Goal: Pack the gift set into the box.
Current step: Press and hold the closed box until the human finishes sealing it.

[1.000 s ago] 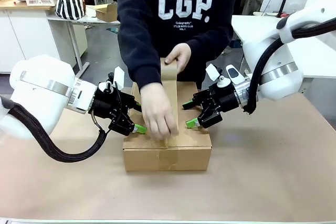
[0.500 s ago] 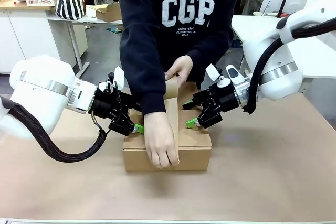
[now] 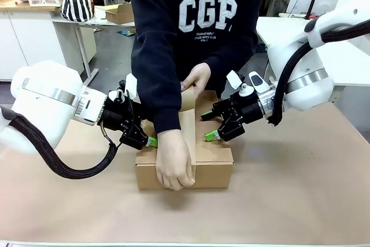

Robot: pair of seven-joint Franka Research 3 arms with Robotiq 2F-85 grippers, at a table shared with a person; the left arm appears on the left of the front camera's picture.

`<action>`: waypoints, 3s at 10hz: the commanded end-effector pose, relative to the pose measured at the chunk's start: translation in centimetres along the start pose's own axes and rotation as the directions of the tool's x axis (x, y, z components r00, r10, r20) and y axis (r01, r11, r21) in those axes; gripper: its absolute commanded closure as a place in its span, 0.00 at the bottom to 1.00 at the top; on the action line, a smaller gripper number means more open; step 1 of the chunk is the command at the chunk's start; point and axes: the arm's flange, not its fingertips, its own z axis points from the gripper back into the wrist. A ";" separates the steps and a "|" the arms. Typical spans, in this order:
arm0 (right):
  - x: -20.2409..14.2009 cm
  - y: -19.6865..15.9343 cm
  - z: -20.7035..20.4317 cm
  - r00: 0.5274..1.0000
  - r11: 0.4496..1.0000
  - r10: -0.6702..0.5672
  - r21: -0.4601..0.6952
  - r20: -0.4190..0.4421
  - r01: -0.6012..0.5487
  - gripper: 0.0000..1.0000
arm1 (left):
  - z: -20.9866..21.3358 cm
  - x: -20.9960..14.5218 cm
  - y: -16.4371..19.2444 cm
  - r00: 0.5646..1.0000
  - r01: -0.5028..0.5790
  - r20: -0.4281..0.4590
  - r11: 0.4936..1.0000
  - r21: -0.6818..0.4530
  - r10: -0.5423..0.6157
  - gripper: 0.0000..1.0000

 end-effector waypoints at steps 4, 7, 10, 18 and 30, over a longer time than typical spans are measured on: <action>-0.3 0.1 0.0 1.000 1.000 -0.005 -0.002 -0.007 0.005 0.00 | -0.2 0.1 -0.2 1.000 0.004 -0.005 1.000 0.012 -0.004 0.00; -0.3 0.1 0.0 1.000 1.000 -0.005 -0.002 -0.007 0.005 0.00 | -0.2 0.1 -0.2 1.000 0.004 -0.005 1.000 0.012 -0.004 0.00; -0.3 0.1 0.0 1.000 1.000 -0.005 -0.002 -0.007 0.005 0.00 | -0.2 0.1 -0.2 1.000 0.004 -0.005 1.000 0.012 -0.004 0.00; -0.3 0.1 0.0 1.000 1.000 -0.005 -0.002 -0.007 0.005 0.00 | -0.2 0.1 -0.2 1.000 0.004 -0.005 1.000 0.012 -0.004 0.00; -0.3 0.1 0.0 1.000 1.000 -0.005 -0.002 -0.007 0.005 0.00 | -0.2 0.1 -0.2 1.000 0.004 -0.005 1.000 0.012 -0.004 0.00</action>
